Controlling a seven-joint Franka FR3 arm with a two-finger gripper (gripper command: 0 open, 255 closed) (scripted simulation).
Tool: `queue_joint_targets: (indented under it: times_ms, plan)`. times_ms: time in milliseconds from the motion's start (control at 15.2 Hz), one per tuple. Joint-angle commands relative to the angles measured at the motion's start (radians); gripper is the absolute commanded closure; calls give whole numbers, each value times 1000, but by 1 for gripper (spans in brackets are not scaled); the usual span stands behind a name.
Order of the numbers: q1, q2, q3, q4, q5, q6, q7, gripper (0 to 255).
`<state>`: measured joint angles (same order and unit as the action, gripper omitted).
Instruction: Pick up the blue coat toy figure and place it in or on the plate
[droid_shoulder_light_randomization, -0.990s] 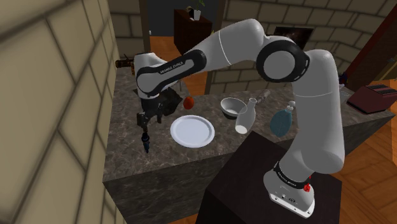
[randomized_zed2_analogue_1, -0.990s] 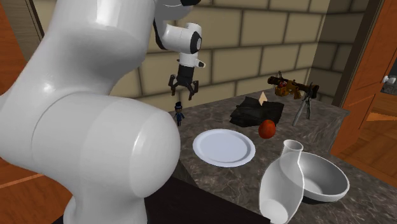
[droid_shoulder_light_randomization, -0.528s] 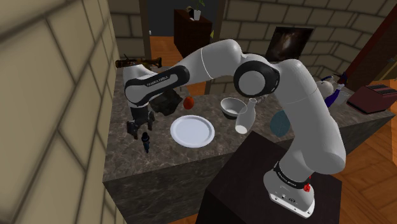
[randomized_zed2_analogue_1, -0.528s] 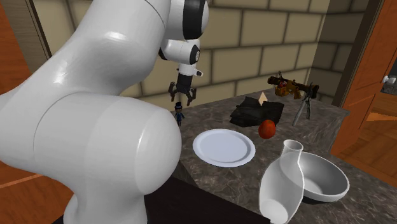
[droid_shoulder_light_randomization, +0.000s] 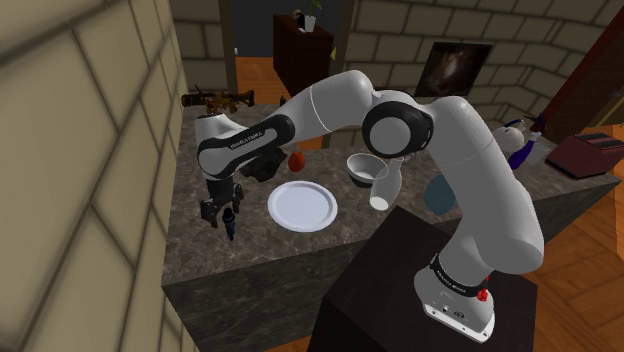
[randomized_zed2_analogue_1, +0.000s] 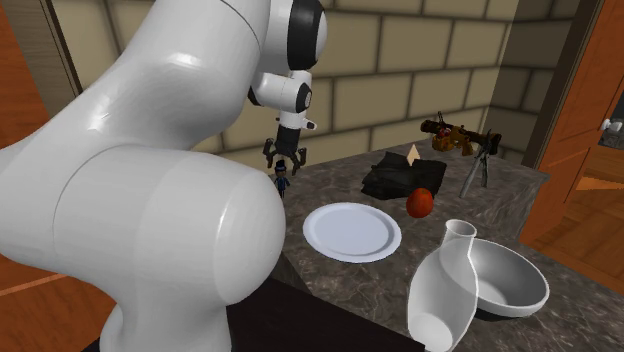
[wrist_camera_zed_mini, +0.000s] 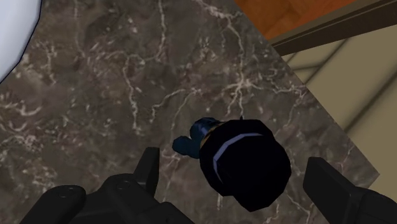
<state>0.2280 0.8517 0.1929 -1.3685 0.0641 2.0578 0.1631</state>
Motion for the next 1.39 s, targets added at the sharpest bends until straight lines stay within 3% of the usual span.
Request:
queue_joint_targets:
  times_ms: [0,264,330,924,1320]
  plan:
    - [0,1,0,-1,0,2,0,0]
    - [0,1,0,-1,0,2,0,0]
    - [0,1,0,-1,0,2,0,255]
    - [0,1,0,-1,0,2,0,255]
    - [-3,-48,4,-1,3,-46,7,255]
